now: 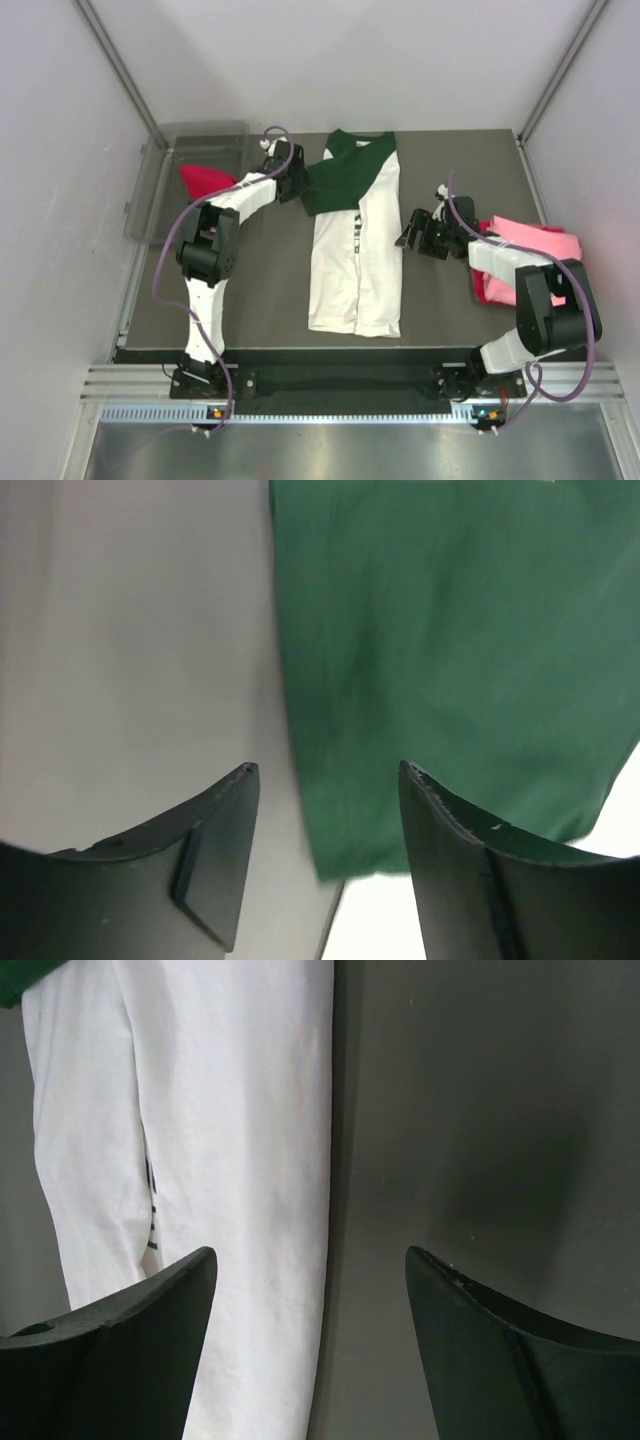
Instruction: Fold and stack the t-shirts
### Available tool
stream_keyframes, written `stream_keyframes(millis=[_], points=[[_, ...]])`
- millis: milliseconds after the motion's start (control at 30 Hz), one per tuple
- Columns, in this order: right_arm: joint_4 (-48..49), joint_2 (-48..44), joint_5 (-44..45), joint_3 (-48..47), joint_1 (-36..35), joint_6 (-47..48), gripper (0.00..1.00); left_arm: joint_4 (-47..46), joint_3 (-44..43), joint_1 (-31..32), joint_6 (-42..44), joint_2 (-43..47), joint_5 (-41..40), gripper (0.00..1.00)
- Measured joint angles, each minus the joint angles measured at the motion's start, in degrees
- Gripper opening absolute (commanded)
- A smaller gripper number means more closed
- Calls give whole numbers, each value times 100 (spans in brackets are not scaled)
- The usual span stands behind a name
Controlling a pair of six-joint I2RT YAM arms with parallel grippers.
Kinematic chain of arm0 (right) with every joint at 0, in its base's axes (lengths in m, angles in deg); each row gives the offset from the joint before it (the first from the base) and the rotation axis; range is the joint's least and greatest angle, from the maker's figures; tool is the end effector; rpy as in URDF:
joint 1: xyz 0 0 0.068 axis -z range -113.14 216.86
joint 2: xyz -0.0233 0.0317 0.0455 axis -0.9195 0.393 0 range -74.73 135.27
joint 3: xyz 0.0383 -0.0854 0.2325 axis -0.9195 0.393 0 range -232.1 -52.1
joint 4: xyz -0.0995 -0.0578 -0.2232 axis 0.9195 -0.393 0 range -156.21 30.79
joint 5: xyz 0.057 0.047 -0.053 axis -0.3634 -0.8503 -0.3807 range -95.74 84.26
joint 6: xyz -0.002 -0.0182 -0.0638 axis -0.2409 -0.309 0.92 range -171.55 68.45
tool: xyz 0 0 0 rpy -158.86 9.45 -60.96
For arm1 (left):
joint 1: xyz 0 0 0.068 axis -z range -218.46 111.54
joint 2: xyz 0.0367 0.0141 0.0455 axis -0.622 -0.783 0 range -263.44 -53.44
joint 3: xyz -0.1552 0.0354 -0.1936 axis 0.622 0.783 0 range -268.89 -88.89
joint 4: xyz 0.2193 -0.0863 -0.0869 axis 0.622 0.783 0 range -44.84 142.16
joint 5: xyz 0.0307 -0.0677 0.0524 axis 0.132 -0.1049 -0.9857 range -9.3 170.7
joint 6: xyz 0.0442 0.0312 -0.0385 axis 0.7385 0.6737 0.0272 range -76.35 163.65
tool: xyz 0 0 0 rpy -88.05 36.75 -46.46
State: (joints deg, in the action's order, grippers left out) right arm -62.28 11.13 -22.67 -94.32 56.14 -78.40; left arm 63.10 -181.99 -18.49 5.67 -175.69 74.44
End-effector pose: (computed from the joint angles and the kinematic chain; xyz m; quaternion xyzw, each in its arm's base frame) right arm 0.2905 0.0705 0.1453 0.0752 0.9179 0.2470 0.3013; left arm 0.4419 -0.1545 0.1632 -0.1652 0.9147 -0.1325 0.3441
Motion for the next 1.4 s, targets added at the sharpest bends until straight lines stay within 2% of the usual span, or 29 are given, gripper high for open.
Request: stream_keyframes(millis=[400, 533, 800, 933, 1033, 1067, 1133, 1400], points=[[431, 2, -48, 146, 0, -42, 75, 557, -2048, -382, 291, -1416, -461, 51], [514, 2, -66, 179, 0, -48, 75, 702, -2573, -409, 415, -1803, -516, 51], [542, 4, -74, 223, 0, -74, 75, 732, -2977, -420, 573, -2081, -330, 45], [549, 9, -74, 223, 0, -74, 75, 732, -3239, -446, 660, -2256, -129, 33], [560, 13, -74, 223, 0, -74, 75, 743, -3292, -459, 708, -2291, -42, 18], [562, 15, -72, 223, 0, -74, 75, 748, -3292, -461, 743, -2293, -39, 7], [564, 17, -72, 238, 0, -74, 75, 778, -3292, -463, 802, -2293, -50, 1], [564, 133, -70, 243, 0, -74, 74, 782, -3209, -433, 990, -2232, -238, 0]])
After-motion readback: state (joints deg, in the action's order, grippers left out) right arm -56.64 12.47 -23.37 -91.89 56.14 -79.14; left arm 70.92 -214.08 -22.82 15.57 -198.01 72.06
